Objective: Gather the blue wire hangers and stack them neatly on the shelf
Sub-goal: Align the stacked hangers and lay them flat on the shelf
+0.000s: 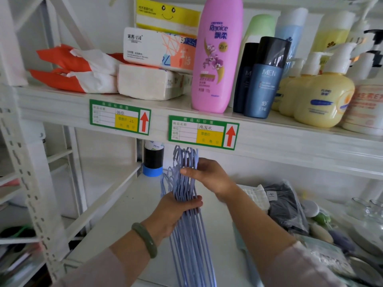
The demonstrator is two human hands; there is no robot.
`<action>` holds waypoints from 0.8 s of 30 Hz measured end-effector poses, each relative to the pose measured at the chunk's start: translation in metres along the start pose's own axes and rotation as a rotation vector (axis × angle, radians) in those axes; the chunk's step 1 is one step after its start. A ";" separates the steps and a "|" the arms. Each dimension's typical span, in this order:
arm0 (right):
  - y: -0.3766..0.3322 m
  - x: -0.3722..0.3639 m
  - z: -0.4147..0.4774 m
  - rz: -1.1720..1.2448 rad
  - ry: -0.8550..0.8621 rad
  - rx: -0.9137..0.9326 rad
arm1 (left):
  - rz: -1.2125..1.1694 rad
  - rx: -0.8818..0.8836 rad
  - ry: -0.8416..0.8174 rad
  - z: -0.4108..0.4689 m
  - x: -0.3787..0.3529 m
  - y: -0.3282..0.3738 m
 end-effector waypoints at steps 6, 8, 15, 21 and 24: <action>0.004 -0.019 0.010 0.116 -0.251 -0.044 | 0.112 0.020 -0.022 -0.004 -0.004 -0.007; 0.005 -0.017 0.010 0.138 -0.222 -0.032 | 0.127 0.039 -0.022 -0.004 -0.005 -0.009; 0.002 -0.006 0.008 0.163 -0.107 0.023 | -0.037 0.325 -0.212 -0.005 -0.014 -0.018; -0.003 -0.009 0.006 0.266 -0.107 0.069 | -0.122 0.352 -0.329 -0.009 -0.022 -0.020; -0.004 -0.010 0.006 0.335 -0.122 0.066 | -0.110 0.317 -0.323 -0.009 -0.024 -0.018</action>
Point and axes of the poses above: each hand's wrist, its own z-axis towards the middle knuckle, its own x-axis out of the back of the hand, y = z × x, the point moved 7 cm from there along z, towards the middle knuckle, and after that the axes turned 10 degrees about x, right-handed, at the moved point
